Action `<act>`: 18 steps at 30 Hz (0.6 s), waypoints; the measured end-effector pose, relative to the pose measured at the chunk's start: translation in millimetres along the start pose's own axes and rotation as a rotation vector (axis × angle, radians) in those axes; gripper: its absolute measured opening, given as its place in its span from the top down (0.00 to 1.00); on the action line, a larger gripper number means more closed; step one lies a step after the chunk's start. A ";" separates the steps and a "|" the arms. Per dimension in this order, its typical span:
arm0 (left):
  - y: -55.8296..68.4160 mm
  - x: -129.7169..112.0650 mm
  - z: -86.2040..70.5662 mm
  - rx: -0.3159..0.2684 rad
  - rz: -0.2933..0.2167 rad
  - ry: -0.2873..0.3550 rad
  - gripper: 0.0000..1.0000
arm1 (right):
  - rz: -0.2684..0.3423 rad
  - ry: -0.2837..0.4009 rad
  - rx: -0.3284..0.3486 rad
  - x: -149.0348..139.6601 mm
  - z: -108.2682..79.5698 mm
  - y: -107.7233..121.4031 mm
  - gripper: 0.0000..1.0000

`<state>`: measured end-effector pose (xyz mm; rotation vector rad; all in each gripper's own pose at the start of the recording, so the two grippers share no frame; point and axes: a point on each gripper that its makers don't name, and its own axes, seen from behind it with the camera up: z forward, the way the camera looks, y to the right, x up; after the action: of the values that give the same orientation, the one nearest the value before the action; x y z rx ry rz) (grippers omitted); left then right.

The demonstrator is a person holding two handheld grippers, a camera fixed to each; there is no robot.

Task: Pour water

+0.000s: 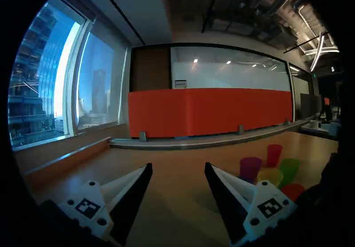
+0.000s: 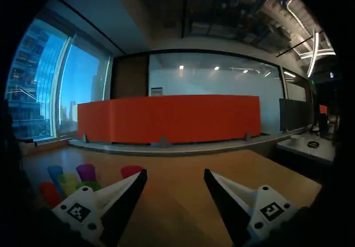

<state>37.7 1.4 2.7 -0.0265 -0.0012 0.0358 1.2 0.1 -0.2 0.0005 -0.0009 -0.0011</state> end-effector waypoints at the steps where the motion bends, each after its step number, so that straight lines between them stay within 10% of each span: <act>1: -0.7 7.4 1.2 -0.003 0.008 0.002 0.13 | -0.002 -0.002 0.001 2.6 -0.3 0.3 0.01; 18: -4.6 112.1 22.4 -0.099 -0.007 -0.019 0.13 | -0.014 -0.080 0.084 87.0 10.0 -20.8 0.01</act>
<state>149.9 1.4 25.3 -0.1248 -0.0221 0.0289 88.1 -20.7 9.9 0.0848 -0.0814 -0.0152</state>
